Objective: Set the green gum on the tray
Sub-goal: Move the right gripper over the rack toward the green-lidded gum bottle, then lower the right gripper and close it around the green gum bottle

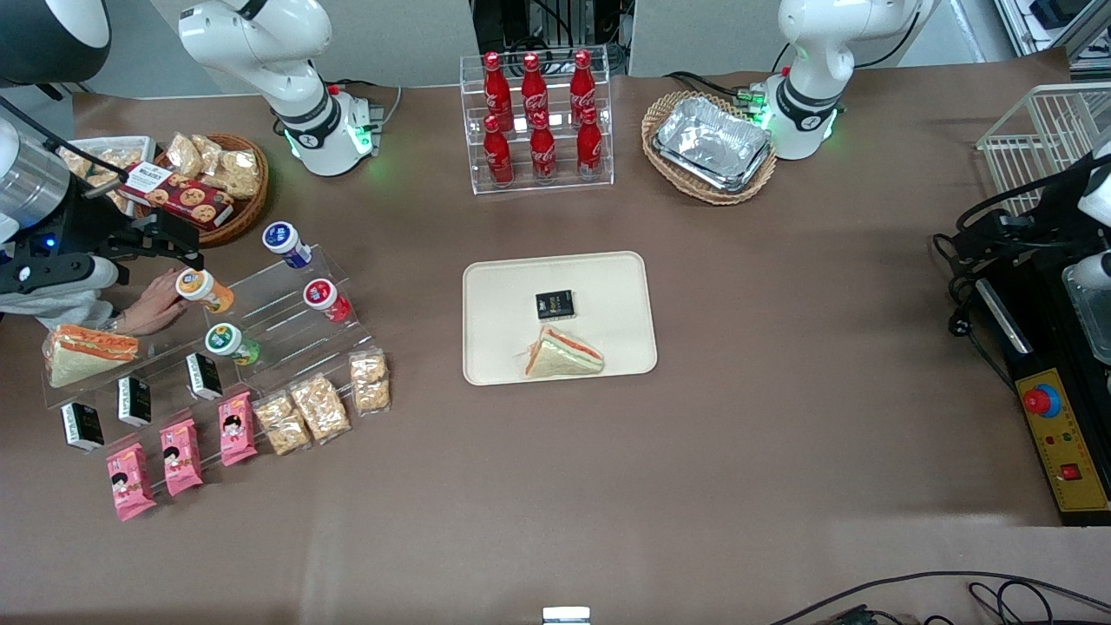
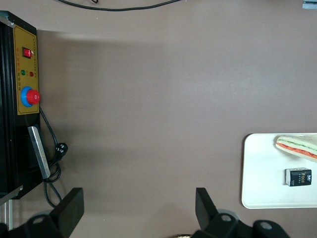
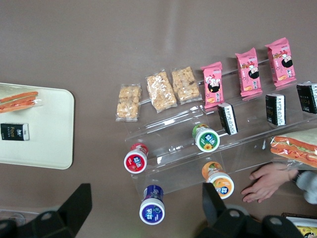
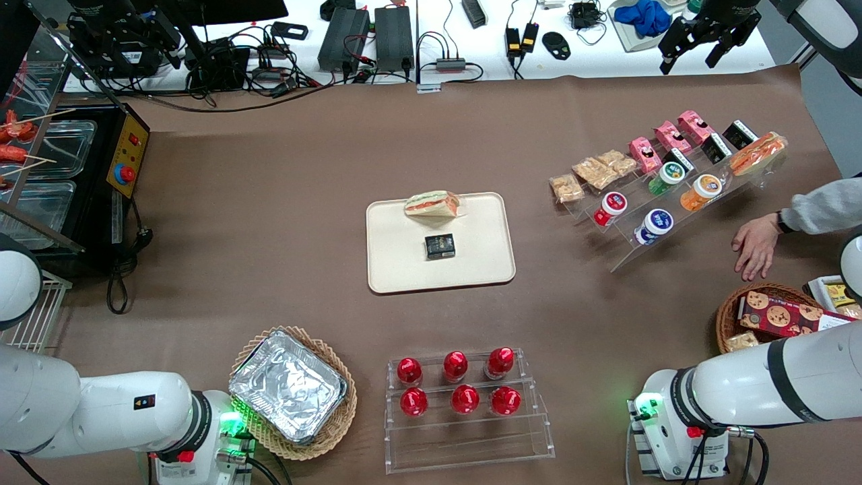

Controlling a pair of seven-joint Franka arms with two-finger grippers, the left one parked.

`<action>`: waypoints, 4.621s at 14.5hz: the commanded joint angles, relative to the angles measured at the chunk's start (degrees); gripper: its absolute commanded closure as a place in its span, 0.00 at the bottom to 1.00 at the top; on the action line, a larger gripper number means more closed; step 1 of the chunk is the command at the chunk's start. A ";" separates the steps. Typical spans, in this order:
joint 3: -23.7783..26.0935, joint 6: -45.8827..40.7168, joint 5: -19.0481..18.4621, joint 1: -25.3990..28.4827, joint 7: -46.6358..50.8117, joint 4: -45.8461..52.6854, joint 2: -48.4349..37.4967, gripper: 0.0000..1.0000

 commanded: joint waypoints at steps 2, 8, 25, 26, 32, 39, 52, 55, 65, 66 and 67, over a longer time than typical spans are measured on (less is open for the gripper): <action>-0.06 -0.84 -0.13 0.24 0.72 0.58 -0.33 0.00; -0.41 -0.93 -0.05 -0.02 0.02 0.59 -0.50 0.00; -6.28 10.93 -4.88 -0.90 -12.70 -29.12 -23.01 0.00; -6.73 11.03 -4.88 -0.99 -12.90 -29.12 -22.48 0.00; -6.82 14.52 -4.36 -1.78 -12.28 -29.38 -15.29 0.00; -6.91 29.11 -4.44 -1.87 -12.99 -32.98 -2.63 0.00; -7.00 48.28 -3.48 -5.74 -16.68 -43.88 1.08 0.00; -7.00 50.57 -3.39 -5.74 -16.68 -45.11 1.78 0.00; -6.91 52.77 -3.04 -5.12 -16.68 -45.21 4.15 0.08; -6.91 53.04 -3.04 -5.12 -16.68 -45.21 4.50 0.17; -6.91 53.39 -3.04 -5.12 -16.68 -45.21 4.68 0.29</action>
